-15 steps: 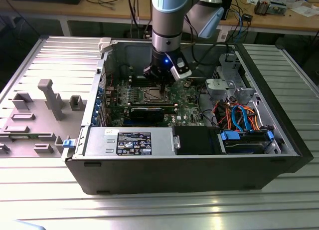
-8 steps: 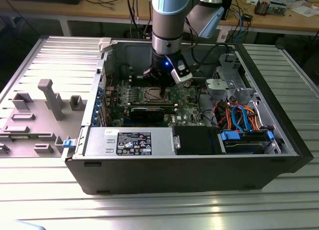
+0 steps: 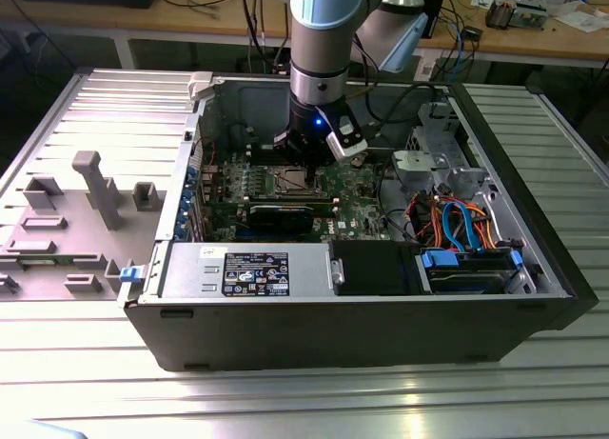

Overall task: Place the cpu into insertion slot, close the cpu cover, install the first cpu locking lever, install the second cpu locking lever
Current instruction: 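Install the second cpu locking lever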

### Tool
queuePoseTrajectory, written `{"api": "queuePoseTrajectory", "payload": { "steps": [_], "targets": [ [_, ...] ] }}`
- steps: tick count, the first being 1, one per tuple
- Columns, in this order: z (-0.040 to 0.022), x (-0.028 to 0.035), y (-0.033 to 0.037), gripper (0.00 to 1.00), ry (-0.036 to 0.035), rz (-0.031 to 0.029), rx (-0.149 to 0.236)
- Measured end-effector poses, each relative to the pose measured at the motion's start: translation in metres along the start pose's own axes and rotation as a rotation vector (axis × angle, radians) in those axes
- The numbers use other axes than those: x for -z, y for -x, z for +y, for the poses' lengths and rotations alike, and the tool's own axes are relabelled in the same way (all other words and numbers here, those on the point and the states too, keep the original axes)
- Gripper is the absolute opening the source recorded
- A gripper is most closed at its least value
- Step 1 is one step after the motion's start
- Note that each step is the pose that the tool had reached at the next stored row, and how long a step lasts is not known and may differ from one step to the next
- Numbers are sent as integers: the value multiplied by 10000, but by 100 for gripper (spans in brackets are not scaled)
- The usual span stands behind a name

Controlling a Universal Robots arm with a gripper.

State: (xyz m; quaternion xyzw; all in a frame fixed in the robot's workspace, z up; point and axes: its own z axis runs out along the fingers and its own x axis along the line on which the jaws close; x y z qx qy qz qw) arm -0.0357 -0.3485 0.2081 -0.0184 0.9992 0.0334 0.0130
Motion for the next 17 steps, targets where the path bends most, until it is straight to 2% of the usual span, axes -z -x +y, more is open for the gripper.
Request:
{"api": "queuePoseTrajectory", "payload": {
  "steps": [6, 8, 11, 17],
  "targets": [
    [-1, 4, 0, 11, -2, 1, 0],
    [2, 36, 1, 11, -1, 0, 0],
    [8, 124, 3, 11, 0, 0, 0],
    [-1, 130, 3, 11, -10, 1, 1]
  ]
}}
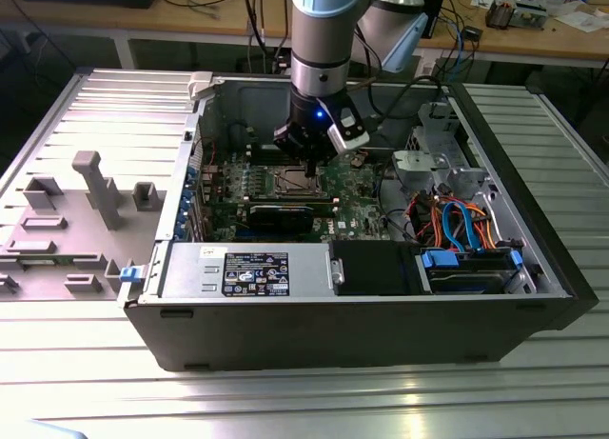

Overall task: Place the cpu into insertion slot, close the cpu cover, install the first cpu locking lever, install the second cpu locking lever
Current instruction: 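Install the second cpu locking lever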

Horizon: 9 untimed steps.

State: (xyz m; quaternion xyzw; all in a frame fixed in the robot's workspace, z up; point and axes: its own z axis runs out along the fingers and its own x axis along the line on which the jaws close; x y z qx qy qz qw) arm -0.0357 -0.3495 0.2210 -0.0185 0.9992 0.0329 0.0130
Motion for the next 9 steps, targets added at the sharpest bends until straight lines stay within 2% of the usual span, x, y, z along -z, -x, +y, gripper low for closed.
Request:
{"api": "queuePoseTrajectory", "payload": {
  "steps": [9],
  "targets": [
    [-45, 2, -2, 11, -5, 0, -2]
  ]
}}
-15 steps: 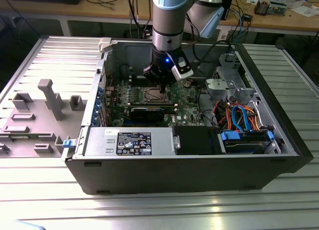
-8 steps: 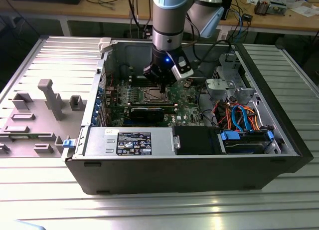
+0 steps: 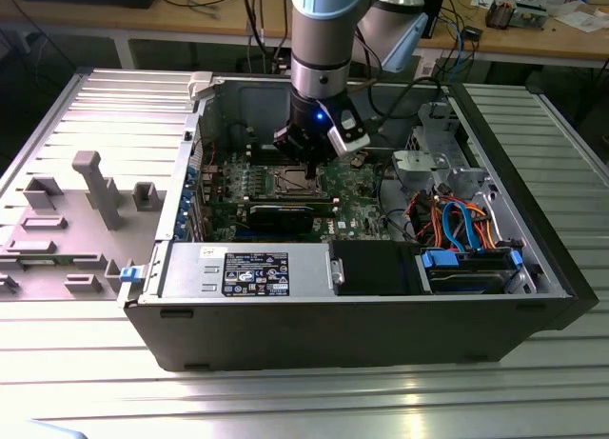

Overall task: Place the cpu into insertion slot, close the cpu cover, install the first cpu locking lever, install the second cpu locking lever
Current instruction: 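Install the second cpu locking lever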

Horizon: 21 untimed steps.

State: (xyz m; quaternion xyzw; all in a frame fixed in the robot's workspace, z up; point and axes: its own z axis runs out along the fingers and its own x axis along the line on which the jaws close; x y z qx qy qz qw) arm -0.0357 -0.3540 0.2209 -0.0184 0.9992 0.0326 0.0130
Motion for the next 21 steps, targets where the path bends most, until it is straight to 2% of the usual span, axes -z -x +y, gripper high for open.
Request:
{"api": "queuePoseTrajectory", "payload": {
  "steps": [5, 7, 11, 14, 16, 21],
  "targets": [
    [-6, 10, 0, 11, -4, 2, 1],
    [-3, 42, 1, 11, -2, 1, 1],
    [5, 169, 5, 11, -2, 1, 0],
    [-2, 183, 5, 11, -1, 2, 3],
    [-28, 185, 2, 11, -1, 1, 0],
    [-159, 194, -12, 11, -1, 1, 2]
  ]
}}
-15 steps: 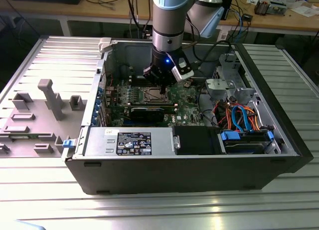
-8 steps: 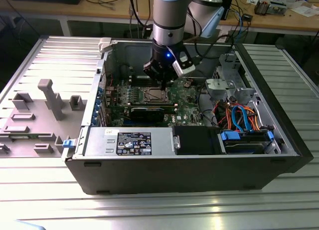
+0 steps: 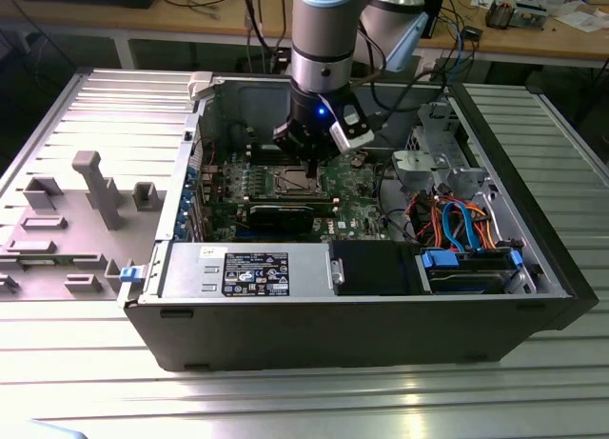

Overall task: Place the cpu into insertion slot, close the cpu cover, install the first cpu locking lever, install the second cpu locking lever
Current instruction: 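Install the second cpu locking lever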

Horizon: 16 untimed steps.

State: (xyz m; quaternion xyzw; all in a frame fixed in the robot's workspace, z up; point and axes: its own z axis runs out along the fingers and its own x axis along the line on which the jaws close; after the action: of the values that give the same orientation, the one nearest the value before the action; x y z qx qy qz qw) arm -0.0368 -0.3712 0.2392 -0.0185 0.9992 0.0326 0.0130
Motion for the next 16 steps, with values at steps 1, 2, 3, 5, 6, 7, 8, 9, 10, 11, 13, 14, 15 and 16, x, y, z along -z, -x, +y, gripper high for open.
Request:
{"api": "queuePoseTrajectory", "payload": {
  "steps": [1, 2, 3, 5, 6, 7, 8, 9, 10, 11, 13, 14, 15, 16],
  "targets": [
    [-13, 1, -2, 11, 0, 0, -1],
    [-20, 1, -2, 11, 1, -1, 0],
    [-22, 1, -2, 11, 1, 0, -3],
    [-25, 2, -2, 11, 0, 0, -1],
    [-33, 2, -3, 11, 0, 0, -1],
    [-41, 3, -3, 11, -1, 0, -1],
    [-42, 3, -3, 11, 0, 0, -1],
    [-42, 3, -3, 11, 0, 0, -1],
    [-43, 3, -3, 11, 0, 0, -1],
    [-43, 3, -3, 11, 0, 0, -1],
    [-45, 3, -3, 11, 0, 0, -1],
    [-45, 3, -3, 11, 0, 0, -1],
    [-46, 3, -3, 11, 0, 0, -2],
    [-46, 3, -3, 11, 0, 0, -1]
  ]
}}
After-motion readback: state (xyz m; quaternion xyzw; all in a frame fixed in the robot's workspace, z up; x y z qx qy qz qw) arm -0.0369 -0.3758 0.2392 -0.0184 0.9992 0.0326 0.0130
